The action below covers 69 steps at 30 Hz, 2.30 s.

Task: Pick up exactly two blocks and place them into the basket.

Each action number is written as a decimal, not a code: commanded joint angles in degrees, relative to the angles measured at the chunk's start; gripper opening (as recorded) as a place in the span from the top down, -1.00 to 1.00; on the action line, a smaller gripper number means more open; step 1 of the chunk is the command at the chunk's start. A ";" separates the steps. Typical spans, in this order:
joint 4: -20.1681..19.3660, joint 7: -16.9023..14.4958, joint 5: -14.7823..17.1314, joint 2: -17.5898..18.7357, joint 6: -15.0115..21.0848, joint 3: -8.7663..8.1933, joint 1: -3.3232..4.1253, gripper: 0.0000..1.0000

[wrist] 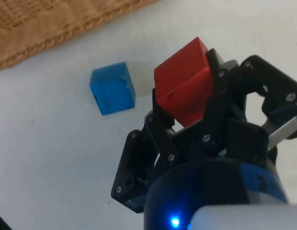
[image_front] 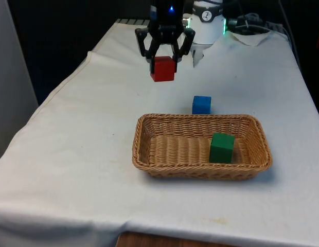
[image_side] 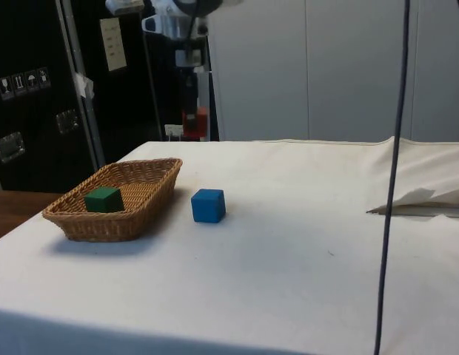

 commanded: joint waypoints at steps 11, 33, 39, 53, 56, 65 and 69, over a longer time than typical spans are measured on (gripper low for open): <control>7.73 -1.83 3.90 5.73 -0.74 0.97 -0.46 0.96; 20.45 -5.39 13.98 17.70 -0.63 1.78 -0.97 0.96; 22.63 -6.93 17.19 20.68 -0.46 1.72 -1.03 0.96; 25.95 -9.34 23.49 26.30 -0.46 2.06 -1.15 0.96; 26.47 -9.80 24.64 27.22 -0.46 2.18 -1.26 0.96; 27.04 -11.29 27.44 28.65 -0.46 1.89 -1.03 0.96; 27.10 -11.29 27.33 28.76 -0.40 1.83 -0.97 0.47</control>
